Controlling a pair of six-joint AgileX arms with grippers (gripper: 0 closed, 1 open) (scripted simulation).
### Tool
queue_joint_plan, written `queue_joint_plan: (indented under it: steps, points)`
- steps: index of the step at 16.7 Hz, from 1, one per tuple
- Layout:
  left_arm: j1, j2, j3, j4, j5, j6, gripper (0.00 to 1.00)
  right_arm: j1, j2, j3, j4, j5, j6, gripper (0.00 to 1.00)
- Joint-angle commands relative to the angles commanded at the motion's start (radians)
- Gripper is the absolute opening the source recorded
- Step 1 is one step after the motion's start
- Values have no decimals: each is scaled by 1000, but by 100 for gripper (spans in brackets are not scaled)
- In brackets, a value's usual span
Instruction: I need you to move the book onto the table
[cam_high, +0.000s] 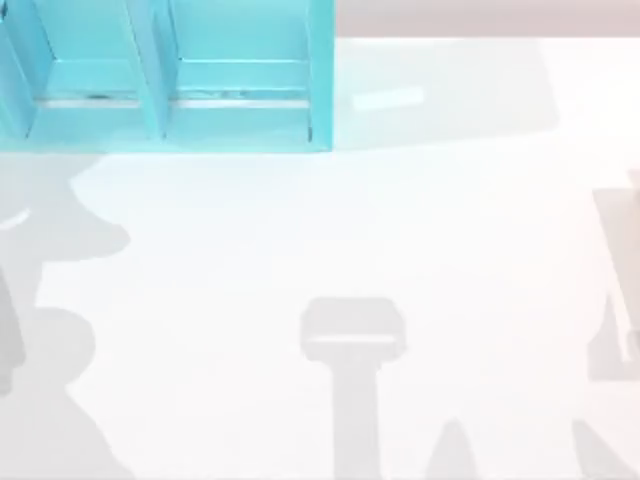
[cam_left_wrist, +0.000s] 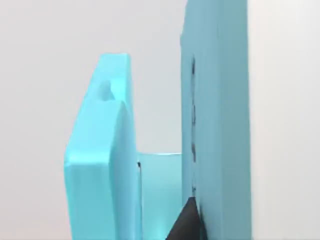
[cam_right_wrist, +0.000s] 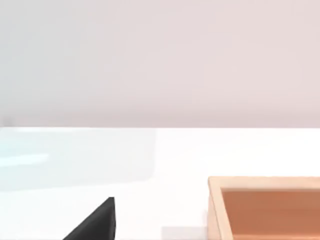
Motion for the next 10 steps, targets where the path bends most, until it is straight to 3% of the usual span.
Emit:
queue_joint_plan:
  steps: [5,10]
  points:
    - [102,-348,-165,-198,94,27,0,0,0,0,0,0,0,100]
    - [142,-460,-230,-275,131,41,0,0,0,0,0,0,0,100]
